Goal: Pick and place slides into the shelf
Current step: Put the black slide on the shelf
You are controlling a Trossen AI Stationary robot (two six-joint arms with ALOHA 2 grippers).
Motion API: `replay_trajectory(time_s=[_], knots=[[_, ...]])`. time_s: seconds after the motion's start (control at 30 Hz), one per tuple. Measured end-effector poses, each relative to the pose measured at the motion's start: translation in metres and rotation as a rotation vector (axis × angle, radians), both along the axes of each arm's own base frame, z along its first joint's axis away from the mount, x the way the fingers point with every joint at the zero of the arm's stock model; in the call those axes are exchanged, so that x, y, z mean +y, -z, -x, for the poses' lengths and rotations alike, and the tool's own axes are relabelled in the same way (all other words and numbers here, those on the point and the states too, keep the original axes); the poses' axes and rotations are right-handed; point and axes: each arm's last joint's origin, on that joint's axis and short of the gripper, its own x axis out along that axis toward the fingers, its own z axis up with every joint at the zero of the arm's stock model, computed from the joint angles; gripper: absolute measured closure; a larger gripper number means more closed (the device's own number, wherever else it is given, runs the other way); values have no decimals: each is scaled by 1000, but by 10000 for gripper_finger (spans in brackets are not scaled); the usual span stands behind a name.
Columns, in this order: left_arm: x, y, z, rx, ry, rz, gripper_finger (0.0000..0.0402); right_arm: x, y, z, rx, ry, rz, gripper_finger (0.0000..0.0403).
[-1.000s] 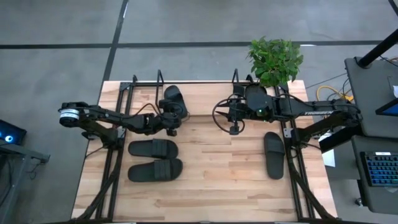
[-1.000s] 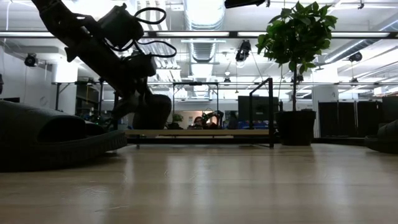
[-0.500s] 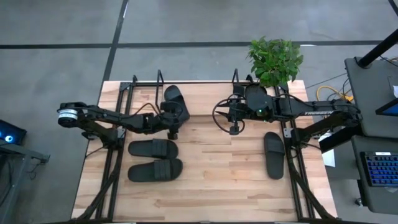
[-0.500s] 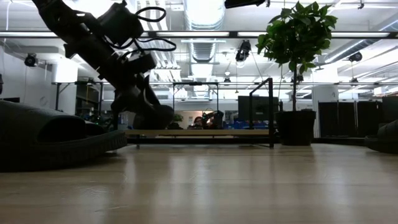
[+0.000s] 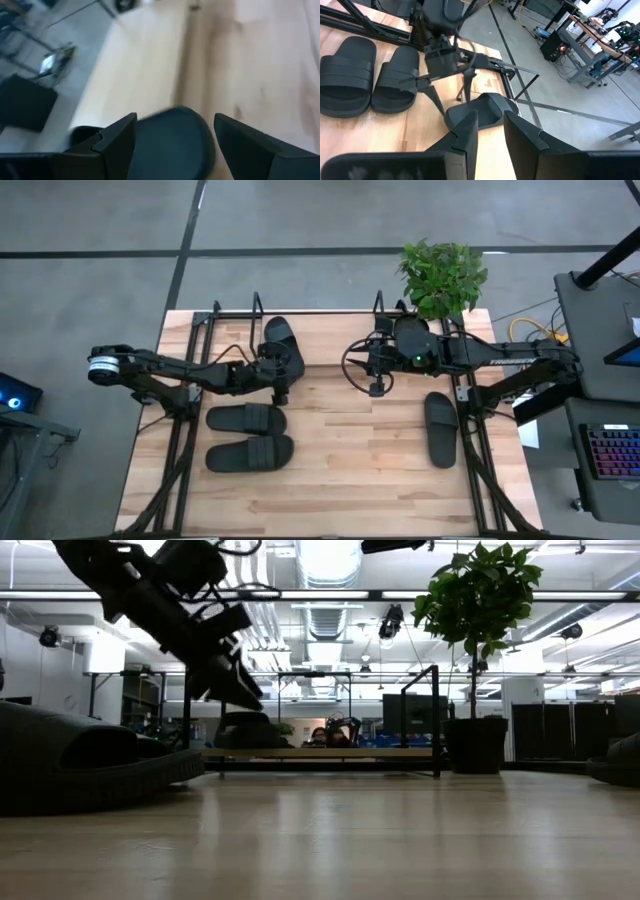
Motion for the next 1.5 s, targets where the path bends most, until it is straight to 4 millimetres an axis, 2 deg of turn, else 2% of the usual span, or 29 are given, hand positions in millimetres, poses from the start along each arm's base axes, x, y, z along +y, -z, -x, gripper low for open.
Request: replay_trajectory(time_s=[0.13,0.23,0.33,0.57,0.73,0.93,1.3,1.5], knots=[[4,-21,0,-93,-150,-52,152,0,0,0,2,0,0,319],[6,-32,-2,-96,-201,-81,152,0,-1,2,4,0,0,319],[7,-39,-10,-48,-223,-69,152,0,-2,4,3,-1,3,319],[18,-41,-33,182,-381,-118,152,0,-4,7,4,-3,7,319],[28,-35,-43,319,-430,-110,152,0,-4,9,9,-3,7,319],[41,-20,-45,410,-471,-148,152,0,-6,10,4,-3,8,319],[68,-12,-40,439,-559,-141,152,0,-6,11,4,-4,11,319],[78,-11,-37,458,-535,-95,153,0,-6,11,5,-4,11,319]])
